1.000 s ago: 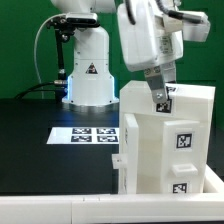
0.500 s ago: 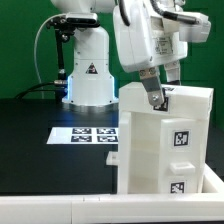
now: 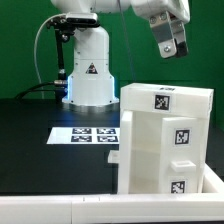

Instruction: Assemble cabinet

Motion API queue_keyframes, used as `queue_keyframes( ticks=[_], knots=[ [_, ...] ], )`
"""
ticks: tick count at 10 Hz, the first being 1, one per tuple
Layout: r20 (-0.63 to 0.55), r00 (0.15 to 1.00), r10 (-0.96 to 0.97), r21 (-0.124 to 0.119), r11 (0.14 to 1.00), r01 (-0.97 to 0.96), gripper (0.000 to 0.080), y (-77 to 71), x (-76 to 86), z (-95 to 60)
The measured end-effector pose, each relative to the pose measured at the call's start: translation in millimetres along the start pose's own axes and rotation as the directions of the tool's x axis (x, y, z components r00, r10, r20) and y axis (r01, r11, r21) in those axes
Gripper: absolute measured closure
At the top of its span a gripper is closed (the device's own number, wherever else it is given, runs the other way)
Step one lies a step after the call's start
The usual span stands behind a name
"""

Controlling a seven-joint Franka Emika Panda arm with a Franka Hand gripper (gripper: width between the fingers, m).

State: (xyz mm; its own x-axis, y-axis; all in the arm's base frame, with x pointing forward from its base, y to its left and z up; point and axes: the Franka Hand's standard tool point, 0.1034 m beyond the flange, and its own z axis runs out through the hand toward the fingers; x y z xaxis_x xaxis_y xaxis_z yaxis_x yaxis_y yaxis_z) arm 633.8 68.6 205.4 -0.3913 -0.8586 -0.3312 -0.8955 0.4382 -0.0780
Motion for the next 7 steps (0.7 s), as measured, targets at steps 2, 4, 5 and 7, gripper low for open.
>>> queue_keyframes(
  ticks=[2, 4, 5, 7],
  knots=[
    [-0.002, 1.000, -0.005, -0.003, 1.000, 0.005, 0.0003, 0.6, 0.0, 2.5],
    [-0.003, 1.000, -0.007, -0.005, 1.000, 0.007, 0.0003, 1.1, 0.1, 3.4],
    [-0.003, 1.000, -0.008, -0.005, 1.000, 0.008, 0.0003, 1.3, 0.2, 3.7],
    [-0.003, 1.000, -0.010, -0.006, 1.000, 0.010, 0.0003, 1.5, 0.3, 4.3]
  ],
)
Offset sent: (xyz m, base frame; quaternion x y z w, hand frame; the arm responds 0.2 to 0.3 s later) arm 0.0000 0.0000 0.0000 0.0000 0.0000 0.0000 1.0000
